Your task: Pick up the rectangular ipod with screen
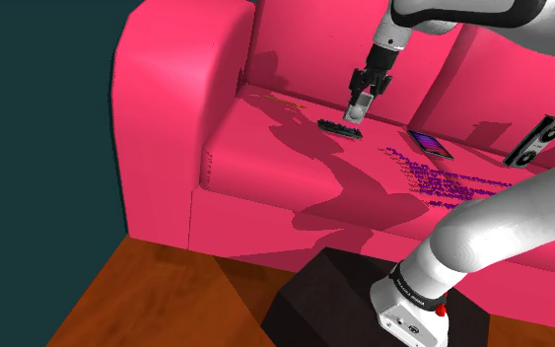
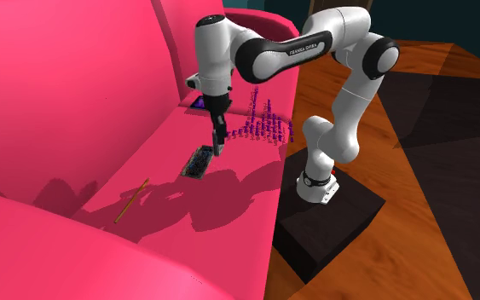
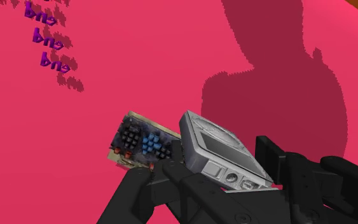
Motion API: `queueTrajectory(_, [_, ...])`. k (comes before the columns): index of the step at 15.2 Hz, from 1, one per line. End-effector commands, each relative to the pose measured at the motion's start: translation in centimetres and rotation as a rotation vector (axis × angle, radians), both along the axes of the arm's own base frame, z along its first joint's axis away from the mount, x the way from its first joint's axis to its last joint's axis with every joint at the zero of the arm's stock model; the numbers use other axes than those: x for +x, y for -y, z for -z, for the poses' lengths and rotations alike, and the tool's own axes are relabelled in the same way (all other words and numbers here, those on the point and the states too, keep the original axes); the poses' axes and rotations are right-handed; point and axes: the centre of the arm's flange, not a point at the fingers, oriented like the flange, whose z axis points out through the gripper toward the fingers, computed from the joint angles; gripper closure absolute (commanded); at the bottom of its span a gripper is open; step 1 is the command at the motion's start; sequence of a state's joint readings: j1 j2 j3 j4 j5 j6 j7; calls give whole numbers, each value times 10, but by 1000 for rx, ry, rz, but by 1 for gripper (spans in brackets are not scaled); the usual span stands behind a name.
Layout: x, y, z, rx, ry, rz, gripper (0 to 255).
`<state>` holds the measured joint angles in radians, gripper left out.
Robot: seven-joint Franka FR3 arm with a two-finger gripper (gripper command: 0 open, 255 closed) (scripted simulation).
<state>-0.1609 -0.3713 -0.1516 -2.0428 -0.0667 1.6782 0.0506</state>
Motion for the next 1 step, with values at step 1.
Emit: queueTrajectory(1, [0,-1,-4,0,0,0,255])
